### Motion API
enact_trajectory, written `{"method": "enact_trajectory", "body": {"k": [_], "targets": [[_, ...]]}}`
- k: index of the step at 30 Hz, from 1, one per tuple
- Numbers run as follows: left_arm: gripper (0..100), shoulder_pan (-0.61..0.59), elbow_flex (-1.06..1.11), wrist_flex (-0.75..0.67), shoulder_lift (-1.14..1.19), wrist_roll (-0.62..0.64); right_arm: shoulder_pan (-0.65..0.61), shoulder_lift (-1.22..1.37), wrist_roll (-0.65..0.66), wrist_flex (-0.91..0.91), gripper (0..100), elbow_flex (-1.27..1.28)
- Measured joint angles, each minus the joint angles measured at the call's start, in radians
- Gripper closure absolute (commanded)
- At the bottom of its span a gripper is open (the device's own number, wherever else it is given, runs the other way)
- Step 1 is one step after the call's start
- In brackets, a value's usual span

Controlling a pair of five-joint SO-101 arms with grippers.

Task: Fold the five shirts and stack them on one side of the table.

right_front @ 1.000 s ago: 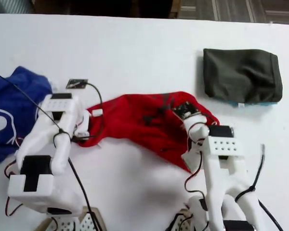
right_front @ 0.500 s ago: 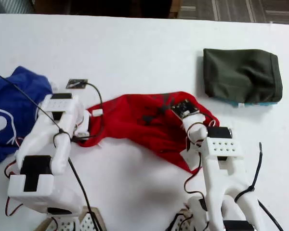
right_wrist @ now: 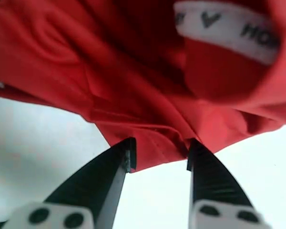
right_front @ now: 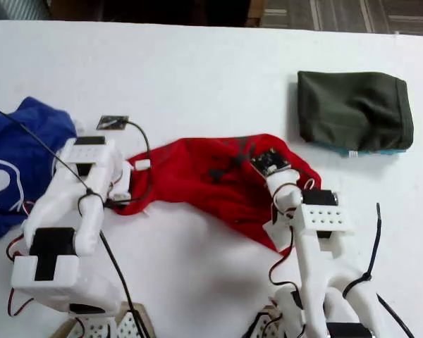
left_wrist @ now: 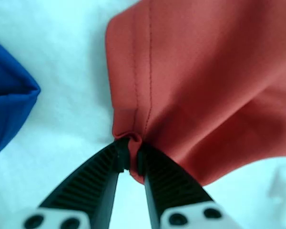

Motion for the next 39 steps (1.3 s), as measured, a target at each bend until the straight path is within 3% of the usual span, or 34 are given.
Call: {"method": "enact_trajectory", "body": {"k": [7, 16, 22, 39], "targets": [[97, 0.0, 0.0, 0.0, 0.0, 0.0, 0.0, 0.0, 0.0, -0.017, 98.2, 0.003], [97, 0.0, 0.0, 0.0, -0.002, 0.0, 0.0, 0.0, 0.0, -0.049, 97.2, 0.021], [97, 0.0, 0.0, 0.0, -0.002, 0.0, 0.0, 0.0, 0.0, -0.046, 79.9, 0.035], [97, 0.0, 0.0, 0.0, -0.002, 0.0, -0.06, 0.0, 0.0, -0.077, 85.1, 0.106]]}}
